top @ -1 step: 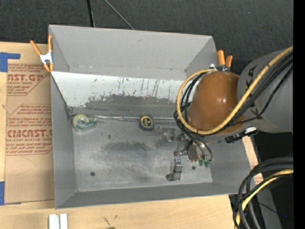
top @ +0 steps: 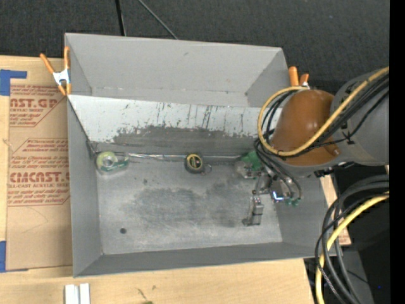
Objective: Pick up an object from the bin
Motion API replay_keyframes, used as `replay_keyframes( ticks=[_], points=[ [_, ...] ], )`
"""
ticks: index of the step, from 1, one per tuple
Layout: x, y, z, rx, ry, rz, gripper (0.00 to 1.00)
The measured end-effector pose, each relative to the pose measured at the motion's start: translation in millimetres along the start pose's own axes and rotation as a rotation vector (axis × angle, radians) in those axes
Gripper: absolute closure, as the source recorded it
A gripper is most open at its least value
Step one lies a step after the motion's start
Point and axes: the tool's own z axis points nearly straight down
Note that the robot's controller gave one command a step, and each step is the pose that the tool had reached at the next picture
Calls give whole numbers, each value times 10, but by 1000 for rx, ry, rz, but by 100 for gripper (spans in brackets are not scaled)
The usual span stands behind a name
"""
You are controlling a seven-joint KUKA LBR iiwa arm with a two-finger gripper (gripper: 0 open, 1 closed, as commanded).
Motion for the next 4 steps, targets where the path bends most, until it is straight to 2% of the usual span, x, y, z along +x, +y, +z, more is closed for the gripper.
replay_keyframes(
  ticks=[1,2,3,4],
  points=[
    [-272,-655,76,0,-4,-7,0],
    [-651,-625,15,-2,-5,-149,0],
    [-664,-641,303,-5,-6,28,0],
    [-671,-644,290,-4,-8,29,100]
  ],
)
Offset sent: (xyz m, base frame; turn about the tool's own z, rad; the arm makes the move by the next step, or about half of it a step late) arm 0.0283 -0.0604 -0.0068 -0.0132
